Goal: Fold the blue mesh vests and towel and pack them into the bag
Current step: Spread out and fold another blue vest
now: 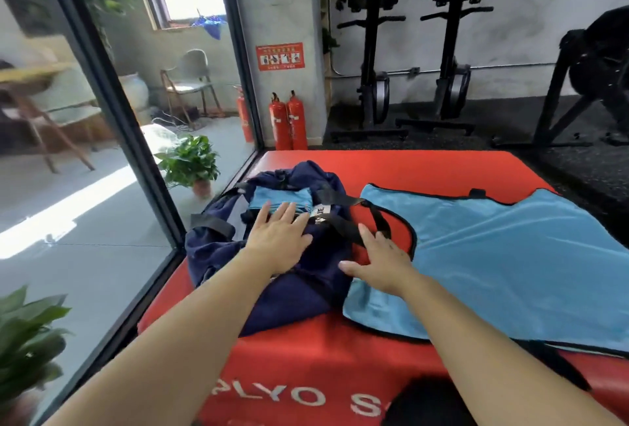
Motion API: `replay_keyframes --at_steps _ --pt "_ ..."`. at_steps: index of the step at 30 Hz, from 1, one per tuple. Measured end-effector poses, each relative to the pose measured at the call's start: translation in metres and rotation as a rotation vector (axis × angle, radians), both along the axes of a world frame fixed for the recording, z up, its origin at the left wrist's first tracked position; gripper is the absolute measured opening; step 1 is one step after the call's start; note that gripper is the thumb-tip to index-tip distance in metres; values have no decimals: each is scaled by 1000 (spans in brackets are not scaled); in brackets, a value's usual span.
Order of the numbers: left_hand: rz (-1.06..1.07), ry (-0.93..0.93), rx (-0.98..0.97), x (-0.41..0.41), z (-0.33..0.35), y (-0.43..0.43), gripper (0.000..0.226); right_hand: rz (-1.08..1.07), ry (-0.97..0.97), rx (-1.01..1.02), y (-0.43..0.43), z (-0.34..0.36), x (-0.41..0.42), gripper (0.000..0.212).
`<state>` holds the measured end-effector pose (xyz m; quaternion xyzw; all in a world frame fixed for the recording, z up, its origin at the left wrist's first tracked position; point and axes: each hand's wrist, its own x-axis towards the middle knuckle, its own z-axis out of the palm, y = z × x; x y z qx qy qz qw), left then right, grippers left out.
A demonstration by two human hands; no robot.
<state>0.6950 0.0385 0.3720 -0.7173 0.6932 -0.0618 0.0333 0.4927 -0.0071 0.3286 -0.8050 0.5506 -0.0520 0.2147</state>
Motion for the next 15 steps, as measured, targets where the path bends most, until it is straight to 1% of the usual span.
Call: replay_keyframes --at_steps 2,4,5,6,7,9,11,13,15 --pt "46 101 -2 26 1 8 57 42 15 68 -1 -5 22 94" --pt "69 227 59 45 2 16 71 67 -19 155 0 -12 38 91" --pt "84 256 113 52 1 20 79 72 -27 179 1 -15 45 88" --pt "97 264 158 59 -1 23 82 72 -27 189 1 -18 52 87" --pt "102 258 179 65 -4 25 77 74 -29 195 1 -21 60 87" --pt "96 213 159 75 -9 22 49 76 -66 220 0 -23 75 94" --pt "84 158 115 81 -9 19 31 70 -125 244 -1 -25 88 97" --pt "87 127 87 89 -7 15 24 56 -161 249 -2 -26 100 95" --pt "102 115 85 100 -7 12 23 47 -181 253 -4 -27 112 93"
